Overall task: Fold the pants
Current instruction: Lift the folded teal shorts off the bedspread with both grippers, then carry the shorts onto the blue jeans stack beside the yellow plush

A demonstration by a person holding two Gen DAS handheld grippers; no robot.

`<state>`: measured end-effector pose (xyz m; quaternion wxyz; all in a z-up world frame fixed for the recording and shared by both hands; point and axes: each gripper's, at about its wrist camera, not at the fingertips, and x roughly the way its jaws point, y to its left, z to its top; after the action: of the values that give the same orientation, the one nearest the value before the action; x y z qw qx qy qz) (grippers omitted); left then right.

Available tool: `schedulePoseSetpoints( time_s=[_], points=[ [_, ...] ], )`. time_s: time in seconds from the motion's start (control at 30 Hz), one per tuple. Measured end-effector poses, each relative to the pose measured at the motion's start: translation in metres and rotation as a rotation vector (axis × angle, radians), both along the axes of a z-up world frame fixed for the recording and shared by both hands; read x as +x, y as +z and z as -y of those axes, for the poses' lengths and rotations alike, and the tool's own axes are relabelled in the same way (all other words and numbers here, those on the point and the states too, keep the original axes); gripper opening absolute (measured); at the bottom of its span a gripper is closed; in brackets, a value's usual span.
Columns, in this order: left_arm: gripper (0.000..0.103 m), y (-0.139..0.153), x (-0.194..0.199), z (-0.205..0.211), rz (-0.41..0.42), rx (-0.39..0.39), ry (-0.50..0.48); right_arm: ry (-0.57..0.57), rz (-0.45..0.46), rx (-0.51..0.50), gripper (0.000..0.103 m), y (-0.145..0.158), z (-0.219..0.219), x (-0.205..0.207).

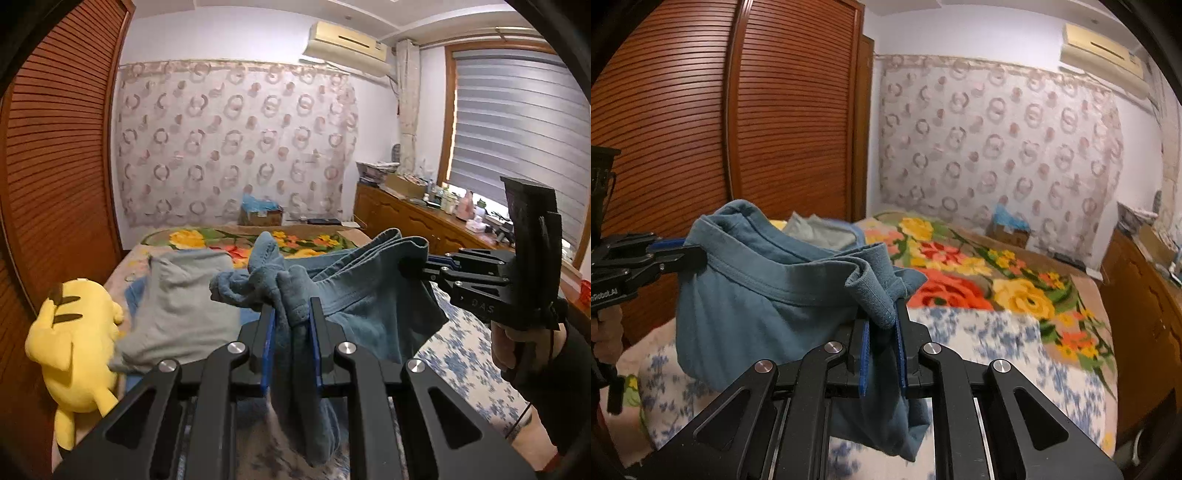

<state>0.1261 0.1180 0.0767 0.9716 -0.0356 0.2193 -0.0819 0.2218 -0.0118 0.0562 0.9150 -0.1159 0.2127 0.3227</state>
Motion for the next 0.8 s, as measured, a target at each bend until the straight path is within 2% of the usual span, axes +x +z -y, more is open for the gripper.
schedulePoseSetpoints(
  time_s=[0.2, 0.37, 0.67, 0.8],
  points=[
    [0.013, 0.005, 0.016, -0.023, 0.029, -0.022, 0.055, 0.049, 0.059, -0.007, 0.009, 0.020, -0.034, 0.040],
    [0.013, -0.002, 0.023, -0.043, 0.050, -0.059, 0.115, 0.094, 0.101, -0.031, 0.009, 0.028, -0.069, 0.072],
    [0.014, -0.021, 0.024, -0.078, 0.037, -0.118, 0.240, 0.214, 0.125, -0.092, 0.009, 0.013, -0.155, 0.111],
    [0.014, -0.040, 0.024, -0.090, -0.008, -0.134, 0.308, 0.278, 0.129, -0.142, 0.009, 0.000, -0.196, 0.116]
  ],
)
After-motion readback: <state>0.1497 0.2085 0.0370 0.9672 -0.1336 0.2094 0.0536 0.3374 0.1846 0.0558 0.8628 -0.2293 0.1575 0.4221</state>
